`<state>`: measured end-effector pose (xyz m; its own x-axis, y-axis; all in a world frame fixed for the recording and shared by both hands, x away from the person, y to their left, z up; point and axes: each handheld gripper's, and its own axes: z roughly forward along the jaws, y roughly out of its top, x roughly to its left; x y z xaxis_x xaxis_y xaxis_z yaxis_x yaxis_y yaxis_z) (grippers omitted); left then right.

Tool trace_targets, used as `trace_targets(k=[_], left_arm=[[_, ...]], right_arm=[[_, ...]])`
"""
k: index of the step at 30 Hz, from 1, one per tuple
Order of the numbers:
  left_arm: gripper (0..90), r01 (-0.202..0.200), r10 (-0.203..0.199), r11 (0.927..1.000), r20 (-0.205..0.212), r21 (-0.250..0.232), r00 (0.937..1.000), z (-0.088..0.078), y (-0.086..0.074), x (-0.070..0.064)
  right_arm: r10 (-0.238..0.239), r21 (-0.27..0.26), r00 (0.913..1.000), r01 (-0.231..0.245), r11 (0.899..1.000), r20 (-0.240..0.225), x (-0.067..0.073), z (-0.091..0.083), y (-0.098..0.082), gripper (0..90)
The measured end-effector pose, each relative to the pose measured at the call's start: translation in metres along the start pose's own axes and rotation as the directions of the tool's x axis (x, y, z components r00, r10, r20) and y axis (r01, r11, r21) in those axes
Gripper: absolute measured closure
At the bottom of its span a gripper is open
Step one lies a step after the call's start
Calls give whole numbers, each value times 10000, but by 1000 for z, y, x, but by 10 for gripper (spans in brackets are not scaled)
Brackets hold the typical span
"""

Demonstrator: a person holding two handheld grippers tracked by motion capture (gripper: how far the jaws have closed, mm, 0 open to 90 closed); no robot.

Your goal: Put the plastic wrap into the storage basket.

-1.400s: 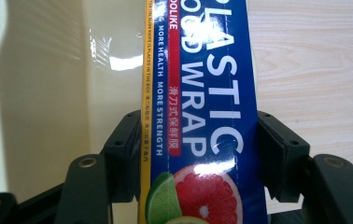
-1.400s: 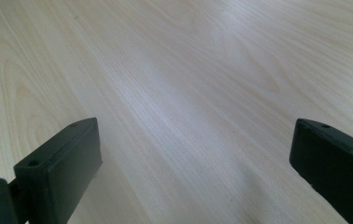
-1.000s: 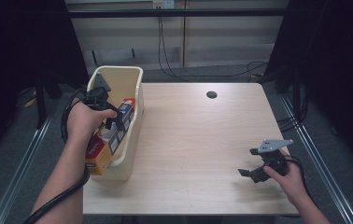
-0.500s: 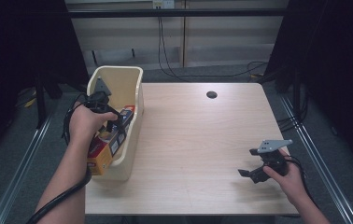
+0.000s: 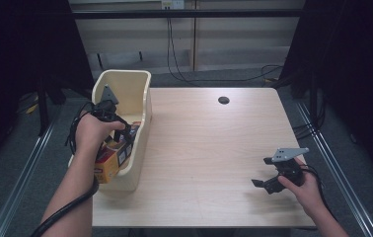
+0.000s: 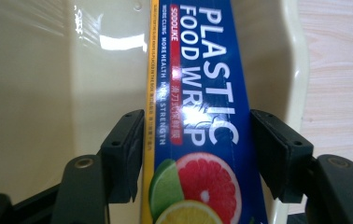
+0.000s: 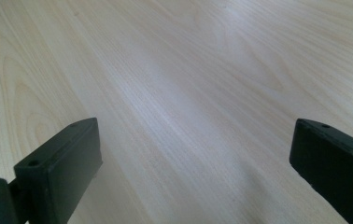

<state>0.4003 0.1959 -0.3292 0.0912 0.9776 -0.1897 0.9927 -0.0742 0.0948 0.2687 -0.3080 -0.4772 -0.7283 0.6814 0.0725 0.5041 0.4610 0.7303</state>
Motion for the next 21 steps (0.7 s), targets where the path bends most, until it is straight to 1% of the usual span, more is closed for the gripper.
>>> trace_targets(k=[1, 3, 5, 6, 7, 8, 10, 11, 13, 15, 17, 19, 21], left_arm=[[382, -18, 18, 10000, 107, -63, 9999, -3, 0, 0], [383, 56, -47, 9994, 256, -353, 9997, -9, 0, -1], [387, 36, -20, 9983, 275, -576, 9996, -17, 1, -2], [388, 75, -47, 9980, 442, -625, 9990, -22, 1, -3], [386, 72, -26, 9974, 649, -711, 9979, -25, 1, -4], [371, 77, -18, 9965, 712, -835, 9975, -27, 1, -5], [364, -105, 175, 9953, 720, -965, 9972, -29, 1, -9], [357, -134, 218, 9938, 754, -1108, 9969, -30, 2, -11], [341, -196, 298, 9932, 877, -1147, 9957, -31, 3, -14], [324, -313, 425, 9917, 882, -1247, 9952, -33, 4, -18], [303, -516, 658, 9893, 1018, -1366, 9926, -35, 6, -22], [281, -542, 713, 9874, 1121, -1486, 9911, -37, 6, -28], [261, -698, 916, 9832, 1256, -1684, 9878, -37, 7, -34]], right_arm=[[4, 1, 10000, -4, 10000, 2, 0, 0, 0, 18], [-13, 17, 10000, 13, 10000, 25, 0, 0, 0, 18], [-17, 1, 10000, 17, 10000, 0, 0, 0, 0, 18], [-12, -8, 10000, 12, 10000, -54, 0, 0, 0, 18], [-42, -10, 10000, 42, 10000, -6, 1, 0, 0, 18], [-48, -18, 10000, 48, 10000, -3, 1, 0, 0, 19], [-52, -14, 10000, 52, 10000, 5, 1, 0, 0, 19], [-46, -9, 10000, 46, 10000, 5, 1, 0, 0, 19], [-40, -12, 10000, 40, 10000, -9, 1, 0, 0, 19], [-87, -52, 10000, 87, 9999, -17, 0, -1, 1, 19], [-10, -23, 10000, 10, 10000, 37, 1, -1, 0, 19], [-63, -17, 10000, 63, 10000, 19, 0, -2, -1, 19], [-4, -52, 10000, 4, 10000, 43, 1, -3, -1, 19]])
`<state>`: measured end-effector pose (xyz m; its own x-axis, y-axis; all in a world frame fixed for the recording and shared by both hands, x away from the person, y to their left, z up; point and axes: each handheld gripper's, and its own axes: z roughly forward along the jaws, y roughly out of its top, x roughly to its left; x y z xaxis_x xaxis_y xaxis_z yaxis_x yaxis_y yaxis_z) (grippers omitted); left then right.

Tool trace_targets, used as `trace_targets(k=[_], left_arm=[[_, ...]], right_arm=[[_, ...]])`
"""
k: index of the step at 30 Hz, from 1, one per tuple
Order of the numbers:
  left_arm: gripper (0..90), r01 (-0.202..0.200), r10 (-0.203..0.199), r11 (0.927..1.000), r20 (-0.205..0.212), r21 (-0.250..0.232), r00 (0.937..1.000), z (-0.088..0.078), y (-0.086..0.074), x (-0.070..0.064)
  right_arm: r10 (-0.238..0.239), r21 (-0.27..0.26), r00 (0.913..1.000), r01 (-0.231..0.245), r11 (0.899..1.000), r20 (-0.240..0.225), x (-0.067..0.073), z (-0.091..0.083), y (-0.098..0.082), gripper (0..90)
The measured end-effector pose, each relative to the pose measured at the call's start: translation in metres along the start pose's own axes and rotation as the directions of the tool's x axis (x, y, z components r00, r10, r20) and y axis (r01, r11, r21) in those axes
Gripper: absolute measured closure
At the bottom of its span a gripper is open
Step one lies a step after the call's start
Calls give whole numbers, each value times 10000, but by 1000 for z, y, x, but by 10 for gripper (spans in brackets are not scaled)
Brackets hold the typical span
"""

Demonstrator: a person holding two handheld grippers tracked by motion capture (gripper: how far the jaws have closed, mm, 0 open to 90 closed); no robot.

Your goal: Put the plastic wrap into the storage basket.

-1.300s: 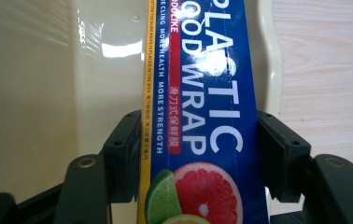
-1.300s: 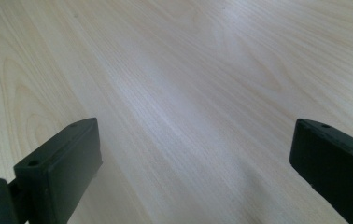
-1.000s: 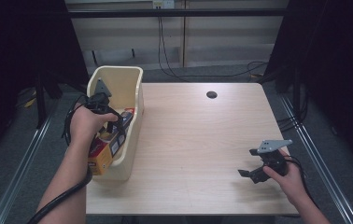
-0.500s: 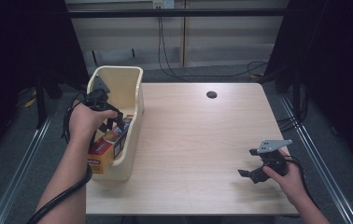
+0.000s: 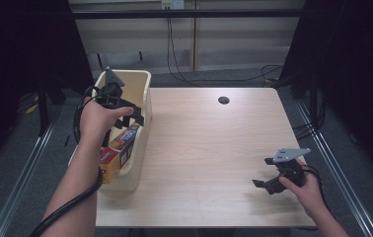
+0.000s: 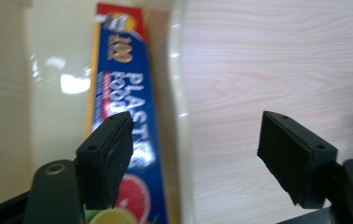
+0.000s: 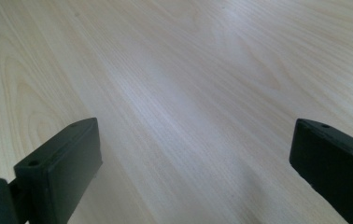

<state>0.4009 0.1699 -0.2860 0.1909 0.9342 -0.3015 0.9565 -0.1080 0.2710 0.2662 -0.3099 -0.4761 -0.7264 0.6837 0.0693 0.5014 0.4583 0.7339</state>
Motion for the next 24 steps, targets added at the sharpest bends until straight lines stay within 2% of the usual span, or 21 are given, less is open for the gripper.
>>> trace_targets(k=[8, 10, 14, 24], left_arm=[[206, -542, 559, 9980, 510, -335, 9971, 4, 3, -20], [191, -518, 541, 9980, 657, -367, 9964, 5, 3, -24], [172, -859, 893, 9953, 808, -443, 9927, 11, 4, -32], [153, -1281, 1335, 9902, 1074, -554, 9852, 21, 4, -49]], right_arm=[[1, -16, 10000, -1, 10000, 6, 0, 0, 0, 19], [17, -38, 10000, -17, 10000, -21, 0, 0, 0, 19], [21, -27, 10000, -21, 10000, -18, 0, 0, 0, 19], [5, -24, 10000, -5, 10000, 50, 0, -1, 0, 19]])
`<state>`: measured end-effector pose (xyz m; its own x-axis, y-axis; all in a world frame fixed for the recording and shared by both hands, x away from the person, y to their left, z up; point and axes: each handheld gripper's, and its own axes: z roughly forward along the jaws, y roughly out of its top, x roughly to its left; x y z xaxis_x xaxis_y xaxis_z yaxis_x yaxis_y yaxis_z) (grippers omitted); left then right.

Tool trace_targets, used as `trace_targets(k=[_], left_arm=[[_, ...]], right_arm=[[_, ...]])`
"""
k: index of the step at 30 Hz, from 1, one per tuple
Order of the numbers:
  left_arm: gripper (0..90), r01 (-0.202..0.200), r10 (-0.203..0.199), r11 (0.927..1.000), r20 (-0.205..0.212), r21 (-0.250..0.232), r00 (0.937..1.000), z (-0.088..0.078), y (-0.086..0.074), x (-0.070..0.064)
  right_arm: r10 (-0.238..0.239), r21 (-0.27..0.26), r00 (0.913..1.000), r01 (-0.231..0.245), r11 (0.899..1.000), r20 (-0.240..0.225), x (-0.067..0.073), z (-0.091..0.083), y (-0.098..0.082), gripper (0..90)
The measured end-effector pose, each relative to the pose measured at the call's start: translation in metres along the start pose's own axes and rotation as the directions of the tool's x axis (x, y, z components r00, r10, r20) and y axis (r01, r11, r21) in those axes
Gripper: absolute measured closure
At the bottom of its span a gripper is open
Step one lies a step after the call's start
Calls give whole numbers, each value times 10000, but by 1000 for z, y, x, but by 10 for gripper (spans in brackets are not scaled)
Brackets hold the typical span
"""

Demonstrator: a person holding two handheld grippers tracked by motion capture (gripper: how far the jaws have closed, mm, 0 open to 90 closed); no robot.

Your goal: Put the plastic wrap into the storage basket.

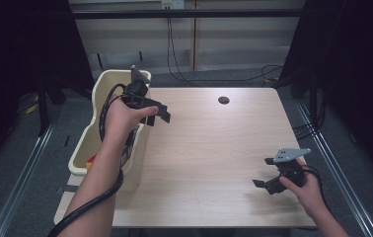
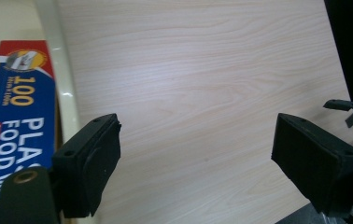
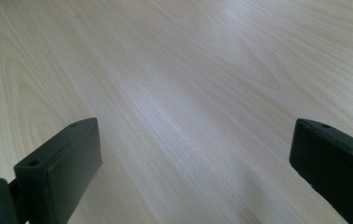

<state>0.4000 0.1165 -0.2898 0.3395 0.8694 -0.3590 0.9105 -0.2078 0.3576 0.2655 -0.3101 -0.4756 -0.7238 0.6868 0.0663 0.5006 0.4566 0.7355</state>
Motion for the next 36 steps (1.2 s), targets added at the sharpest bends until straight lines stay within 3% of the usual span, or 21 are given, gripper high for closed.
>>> trace_targets(k=[20, 33, 36], left_arm=[[147, -933, 922, 9954, 503, 202, 9945, 40, -5, -29], [142, -1081, 1050, 9935, 801, 349, 9912, 68, -13, -33], [138, -1275, 1244, 9912, 802, 344, 9890, 72, -14, -35]], right_arm=[[5, -40, 10000, -5, 10000, 4, 0, -1, -1, 19], [-56, 7, 10000, 56, 10000, -3, 1, 0, -2, 19], [-18, 25, 10000, 18, 10000, 6, 1, 0, -2, 19]])
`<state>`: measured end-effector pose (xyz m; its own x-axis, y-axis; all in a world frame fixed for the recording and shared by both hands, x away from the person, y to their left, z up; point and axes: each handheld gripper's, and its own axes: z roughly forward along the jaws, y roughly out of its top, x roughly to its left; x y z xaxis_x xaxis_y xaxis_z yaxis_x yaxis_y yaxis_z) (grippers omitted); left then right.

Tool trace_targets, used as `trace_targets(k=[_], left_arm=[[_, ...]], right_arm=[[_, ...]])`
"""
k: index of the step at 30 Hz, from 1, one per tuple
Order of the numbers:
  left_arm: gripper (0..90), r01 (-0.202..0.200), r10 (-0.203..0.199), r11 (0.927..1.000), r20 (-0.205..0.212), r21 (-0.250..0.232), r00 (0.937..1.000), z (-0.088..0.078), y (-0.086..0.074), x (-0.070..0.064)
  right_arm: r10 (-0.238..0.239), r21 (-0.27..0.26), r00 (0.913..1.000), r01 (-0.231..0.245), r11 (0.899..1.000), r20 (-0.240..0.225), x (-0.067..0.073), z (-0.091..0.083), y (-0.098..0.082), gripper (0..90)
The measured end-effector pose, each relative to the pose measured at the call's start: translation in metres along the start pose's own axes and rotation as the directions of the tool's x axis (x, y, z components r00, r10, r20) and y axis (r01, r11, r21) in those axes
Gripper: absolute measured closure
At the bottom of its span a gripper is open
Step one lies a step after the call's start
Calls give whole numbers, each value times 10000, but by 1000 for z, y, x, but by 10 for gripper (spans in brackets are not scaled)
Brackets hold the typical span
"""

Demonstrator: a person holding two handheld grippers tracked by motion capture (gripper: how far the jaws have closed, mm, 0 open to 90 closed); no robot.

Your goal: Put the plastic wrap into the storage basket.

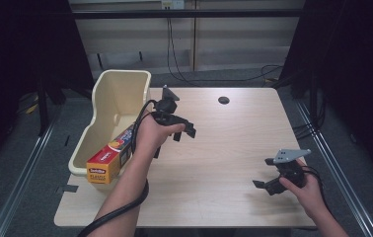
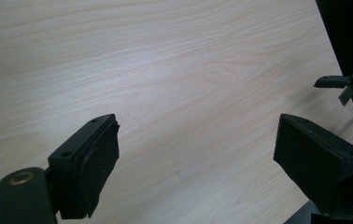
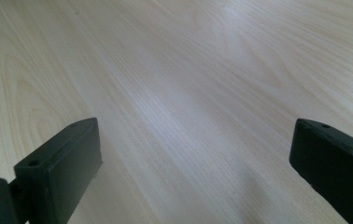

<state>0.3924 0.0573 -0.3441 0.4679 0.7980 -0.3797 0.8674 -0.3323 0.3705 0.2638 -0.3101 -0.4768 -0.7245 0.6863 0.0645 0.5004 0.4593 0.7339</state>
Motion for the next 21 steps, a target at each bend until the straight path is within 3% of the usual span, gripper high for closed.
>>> trace_targets(k=[9, 21], left_arm=[[138, -3, 2, 10000, 180, 62, 9998, 17, -5, -5], [138, -369, 362, 9991, 335, 207, 9988, 38, -14, -9]], right_arm=[[-50, 28, 10000, 50, 10000, -13, 1, 0, 0, 19], [-66, 57, 10000, 67, 10000, -5, 1, 0, 0, 19]])
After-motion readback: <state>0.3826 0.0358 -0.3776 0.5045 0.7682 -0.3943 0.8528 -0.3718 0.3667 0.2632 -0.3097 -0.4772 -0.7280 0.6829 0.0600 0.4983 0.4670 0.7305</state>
